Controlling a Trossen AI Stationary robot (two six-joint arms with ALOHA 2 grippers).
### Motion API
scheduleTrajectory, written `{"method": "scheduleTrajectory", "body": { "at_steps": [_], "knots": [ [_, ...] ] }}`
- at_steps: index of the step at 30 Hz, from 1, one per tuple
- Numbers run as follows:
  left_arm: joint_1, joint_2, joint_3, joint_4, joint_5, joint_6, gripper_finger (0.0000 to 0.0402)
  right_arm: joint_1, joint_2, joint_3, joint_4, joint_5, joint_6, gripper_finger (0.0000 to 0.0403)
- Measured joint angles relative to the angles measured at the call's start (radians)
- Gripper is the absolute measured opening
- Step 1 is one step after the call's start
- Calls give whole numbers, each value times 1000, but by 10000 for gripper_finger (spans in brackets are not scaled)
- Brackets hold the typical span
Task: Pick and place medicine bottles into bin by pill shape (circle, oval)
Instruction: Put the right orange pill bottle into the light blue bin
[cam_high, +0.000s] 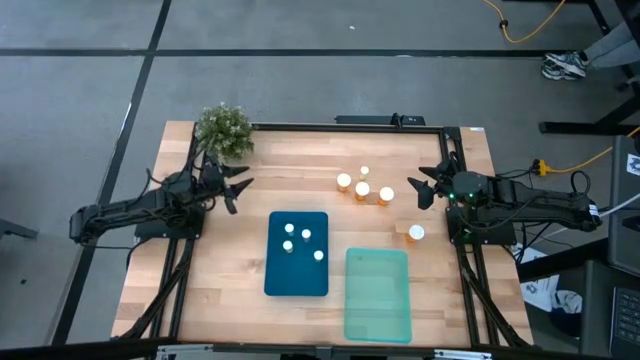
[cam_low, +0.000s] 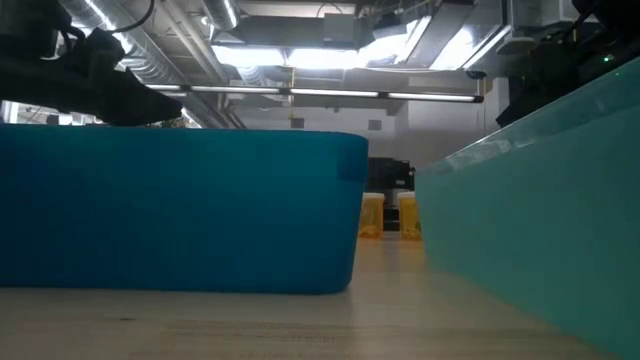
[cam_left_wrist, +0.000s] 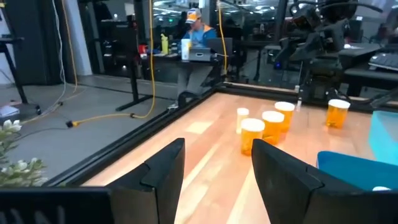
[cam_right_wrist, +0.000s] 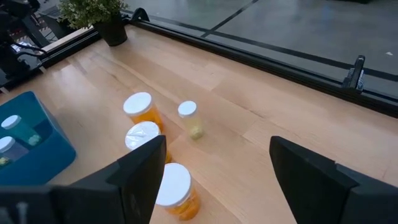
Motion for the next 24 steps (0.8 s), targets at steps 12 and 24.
{"method": "scheduleTrajectory", "body": {
  "at_steps": [12, 24],
  "knots": [
    [0, 1, 0, -3, 16, 91, 177, 0, 0, 0, 0, 1, 1, 287],
    [0, 1, 0, -3, 16, 89, 177, 0, 0, 0, 0, 1, -4, 287]
  ]
}}
